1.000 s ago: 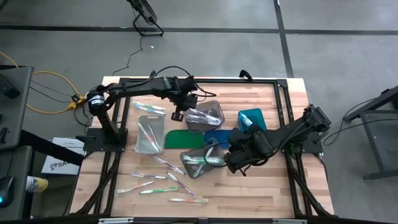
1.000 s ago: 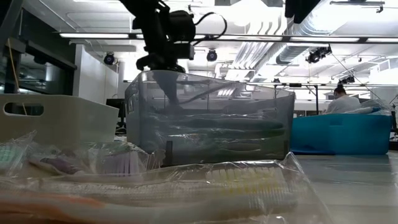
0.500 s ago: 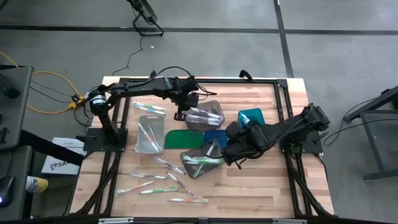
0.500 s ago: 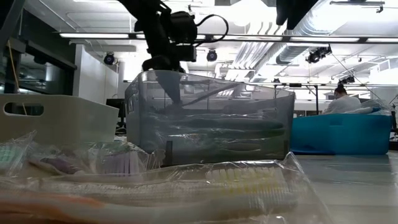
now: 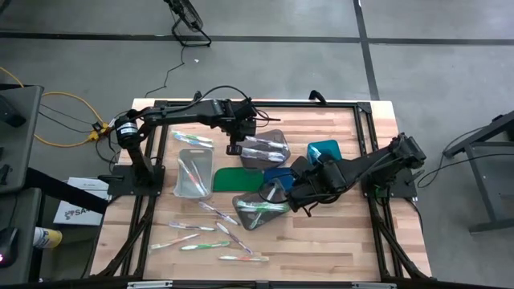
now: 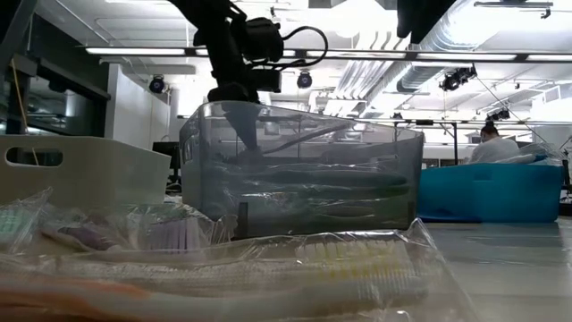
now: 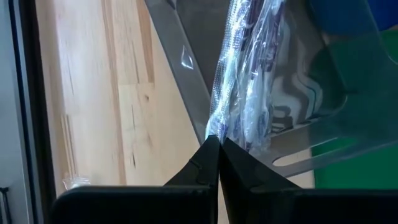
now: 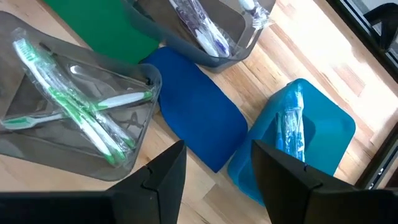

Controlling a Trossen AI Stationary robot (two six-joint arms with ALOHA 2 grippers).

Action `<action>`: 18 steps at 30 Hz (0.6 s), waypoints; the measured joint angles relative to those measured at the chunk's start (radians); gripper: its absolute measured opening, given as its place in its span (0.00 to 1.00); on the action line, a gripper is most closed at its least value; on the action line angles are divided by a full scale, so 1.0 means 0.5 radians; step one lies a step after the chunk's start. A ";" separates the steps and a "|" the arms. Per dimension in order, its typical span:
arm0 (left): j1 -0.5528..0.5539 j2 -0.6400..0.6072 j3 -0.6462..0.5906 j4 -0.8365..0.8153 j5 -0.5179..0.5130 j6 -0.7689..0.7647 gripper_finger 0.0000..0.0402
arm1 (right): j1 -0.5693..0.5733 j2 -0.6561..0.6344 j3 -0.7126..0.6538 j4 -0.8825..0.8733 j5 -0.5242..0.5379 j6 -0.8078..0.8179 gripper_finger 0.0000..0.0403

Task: Pick & Place Toothbrushes
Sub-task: Put the purple toothbrush into the top black bin

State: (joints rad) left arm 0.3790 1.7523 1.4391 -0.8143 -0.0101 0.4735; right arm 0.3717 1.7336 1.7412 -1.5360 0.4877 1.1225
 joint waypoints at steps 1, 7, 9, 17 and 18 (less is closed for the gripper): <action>0.000 0.000 0.000 -0.001 0.000 -0.012 0.00 | 0.000 0.000 0.000 0.000 0.000 -0.005 0.43; 0.000 0.000 0.000 -0.039 0.020 -0.057 0.06 | 0.003 0.000 0.000 -0.002 -0.002 -0.138 0.43; 0.000 0.000 0.000 -0.068 0.059 -0.085 0.10 | 0.004 0.000 0.000 -0.004 -0.031 -0.217 0.43; -0.017 -0.010 0.000 -0.115 0.165 -0.291 0.29 | 0.045 -0.001 0.001 -0.072 -0.137 -0.321 0.43; -0.028 -0.020 0.000 -0.138 0.166 -0.327 0.29 | 0.065 -0.007 0.001 -0.071 -0.137 -0.327 0.43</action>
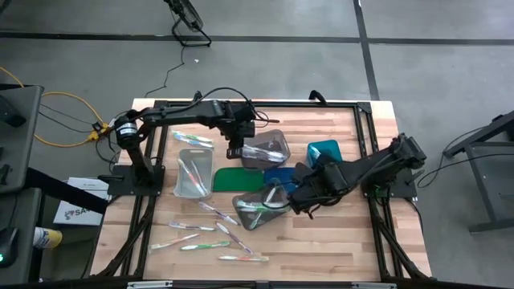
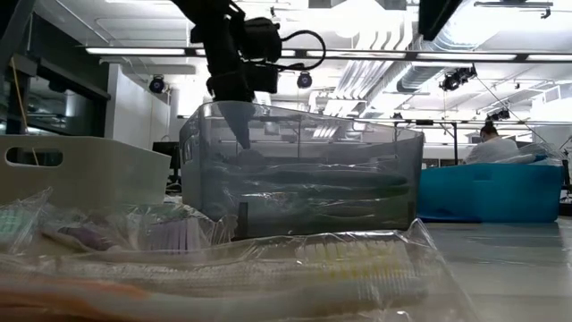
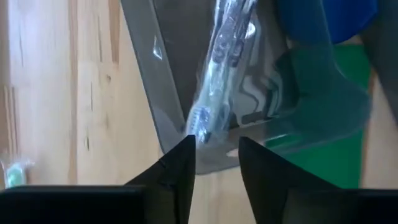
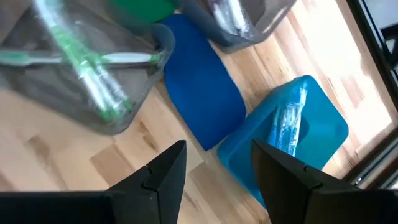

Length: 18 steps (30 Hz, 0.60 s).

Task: Pick & Place Toothbrushes
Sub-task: Put the purple toothbrush into the top black bin

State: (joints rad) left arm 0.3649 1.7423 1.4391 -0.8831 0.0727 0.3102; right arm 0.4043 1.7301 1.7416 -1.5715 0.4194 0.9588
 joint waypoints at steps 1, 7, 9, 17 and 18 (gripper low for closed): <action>-0.014 -0.015 0.000 -0.014 -0.003 -0.038 0.30 | 0.029 -0.011 0.000 0.001 0.003 -0.004 0.43; -0.170 -0.208 0.001 -0.175 -0.115 -0.132 0.30 | 0.174 -0.096 0.001 0.003 0.092 -0.006 0.43; -0.265 -0.273 0.000 -0.255 -0.147 -0.131 0.30 | 0.217 -0.140 0.001 0.001 0.155 0.008 0.43; -0.756 -0.371 -0.002 -0.545 -0.181 -0.107 0.30 | 0.373 -0.235 0.001 0.011 0.280 0.011 0.43; -0.819 -0.371 -0.003 -0.561 -0.181 -0.108 0.30 | 0.389 -0.236 0.001 0.011 0.280 0.011 0.43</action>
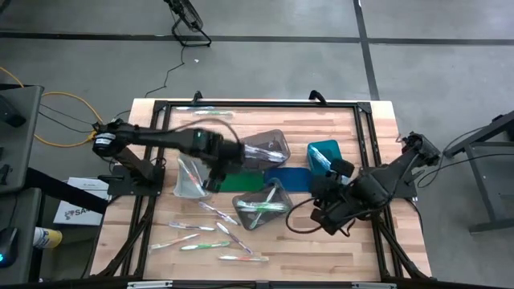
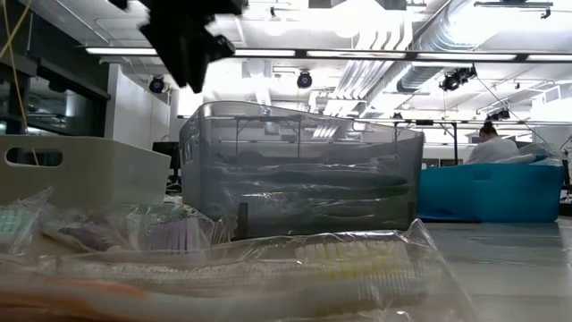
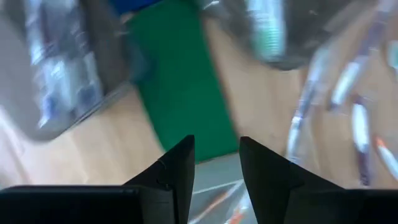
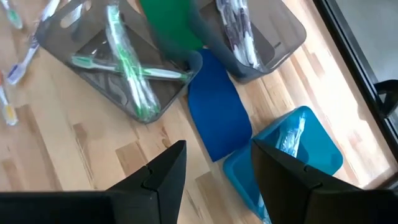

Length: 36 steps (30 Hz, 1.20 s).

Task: Pick & Place Toothbrushes
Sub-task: Put the purple toothbrush into the top black bin

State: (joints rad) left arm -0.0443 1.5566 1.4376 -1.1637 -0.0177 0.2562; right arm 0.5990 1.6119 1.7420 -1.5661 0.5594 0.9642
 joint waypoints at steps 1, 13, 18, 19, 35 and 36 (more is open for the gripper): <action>-0.060 0.001 0.001 0.008 -0.001 -0.001 0.30 | 0.017 0.000 0.000 0.000 0.000 0.000 0.43; -0.609 0.113 0.001 0.101 -0.282 -0.112 0.31 | 0.191 0.003 0.000 0.001 0.044 0.074 0.43; -0.711 0.150 -0.070 0.124 -0.336 -0.120 0.37 | 0.260 0.003 0.000 0.001 0.068 0.125 0.43; -0.727 0.151 -0.104 0.110 -0.337 -0.135 0.40 | 0.272 0.003 0.000 0.000 0.078 0.132 0.43; -0.737 0.145 -0.701 0.718 -0.202 -0.323 0.58 | 0.325 0.004 0.000 -0.003 0.090 0.176 0.43; -0.737 0.145 -0.730 0.759 -0.175 -0.338 0.58 | 0.325 0.004 0.000 -0.003 0.090 0.176 0.43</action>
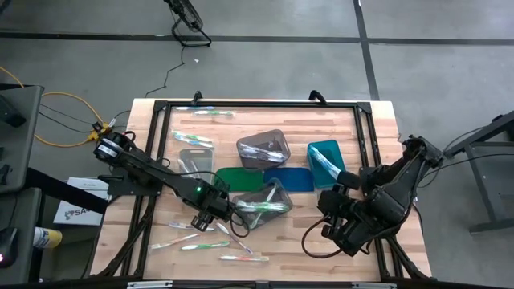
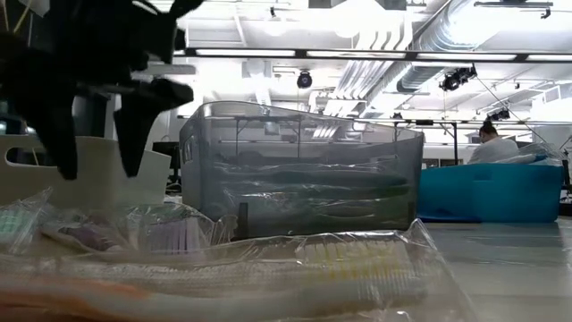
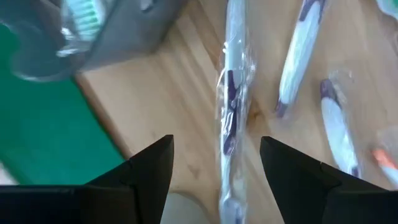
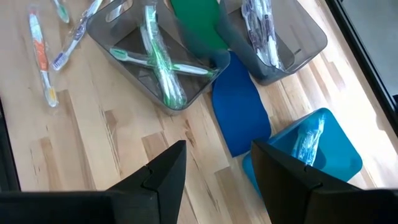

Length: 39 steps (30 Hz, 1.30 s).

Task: Pick & Place Toothbrushes
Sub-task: Put the purple toothbrush into the top black bin

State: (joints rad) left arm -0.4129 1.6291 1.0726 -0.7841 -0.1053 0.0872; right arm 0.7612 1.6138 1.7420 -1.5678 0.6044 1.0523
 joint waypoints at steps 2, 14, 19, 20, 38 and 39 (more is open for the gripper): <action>0.000 0.000 -0.056 0.052 0.033 -0.045 0.58 | 0.000 0.000 0.000 0.000 0.000 0.000 0.43; 0.000 0.000 -0.259 0.250 0.069 -0.091 0.58 | 0.000 0.001 0.000 0.000 0.001 0.002 0.43; 0.000 0.000 -0.305 0.332 0.071 -0.060 0.55 | 0.000 0.001 0.000 0.000 0.008 0.002 0.43; 0.000 0.000 -0.311 0.333 0.072 -0.044 0.54 | 0.000 0.001 0.000 0.000 0.008 0.001 0.43; -0.003 0.019 -0.362 0.426 0.116 0.038 0.08 | 0.000 0.002 0.000 0.000 0.007 -0.003 0.43; -0.003 0.019 -0.362 0.429 0.111 0.039 0.05 | 0.000 0.002 0.000 0.000 0.007 -0.003 0.43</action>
State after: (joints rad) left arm -0.4143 1.6386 0.8917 -0.5695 -0.0497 0.1064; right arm 0.7612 1.6146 1.7420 -1.5681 0.6079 1.0508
